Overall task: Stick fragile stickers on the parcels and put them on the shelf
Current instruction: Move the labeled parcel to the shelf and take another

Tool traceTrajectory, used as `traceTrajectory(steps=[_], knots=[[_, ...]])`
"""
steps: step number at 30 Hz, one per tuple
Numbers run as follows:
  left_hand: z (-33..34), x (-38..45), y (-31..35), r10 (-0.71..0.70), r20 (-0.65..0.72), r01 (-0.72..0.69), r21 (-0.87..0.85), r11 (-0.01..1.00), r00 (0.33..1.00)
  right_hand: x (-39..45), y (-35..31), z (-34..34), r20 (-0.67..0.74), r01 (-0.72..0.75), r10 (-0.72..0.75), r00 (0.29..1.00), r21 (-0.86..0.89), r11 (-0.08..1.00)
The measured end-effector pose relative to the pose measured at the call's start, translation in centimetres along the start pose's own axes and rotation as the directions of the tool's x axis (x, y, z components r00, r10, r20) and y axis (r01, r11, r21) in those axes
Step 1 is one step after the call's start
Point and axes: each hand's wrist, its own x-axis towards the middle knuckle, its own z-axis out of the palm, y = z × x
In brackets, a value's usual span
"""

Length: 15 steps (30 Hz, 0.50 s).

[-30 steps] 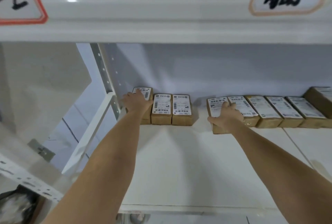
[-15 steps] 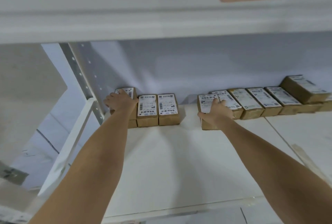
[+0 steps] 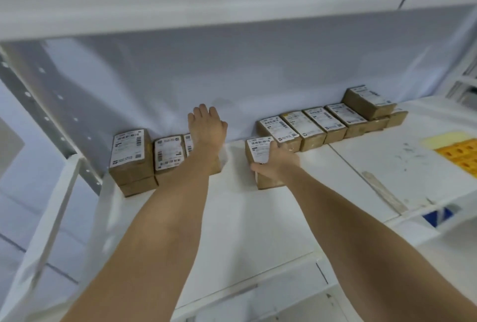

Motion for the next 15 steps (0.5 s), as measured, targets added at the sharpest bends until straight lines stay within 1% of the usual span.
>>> traceTrajectory(steps=[4,7,10,15], knots=[[0.6,-0.7,4.7,0.148,0.041,-0.146,-0.044,0.988,0.988,-1.9,2.7,1.0,0.036,-0.033,0.032,0.999,0.023,0.999],[1.2,-1.6,8.3,0.258,0.082,-0.254,-0.058,0.965,0.963,-3.5,5.2,0.9,0.042,-0.071,0.067,0.997,0.099,0.993],[1.4,-2.5,12.2,0.350,0.087,-0.343,-0.085,0.935,0.933,-4.9,8.1,0.1,0.027,-0.103,0.102,0.994,0.068,0.992],[0.9,-3.8,18.6,0.460,0.088,-0.448,-0.126,0.885,0.884,-6.7,13.7,-0.9,-0.010,-0.247,0.249,0.969,0.075,0.966]])
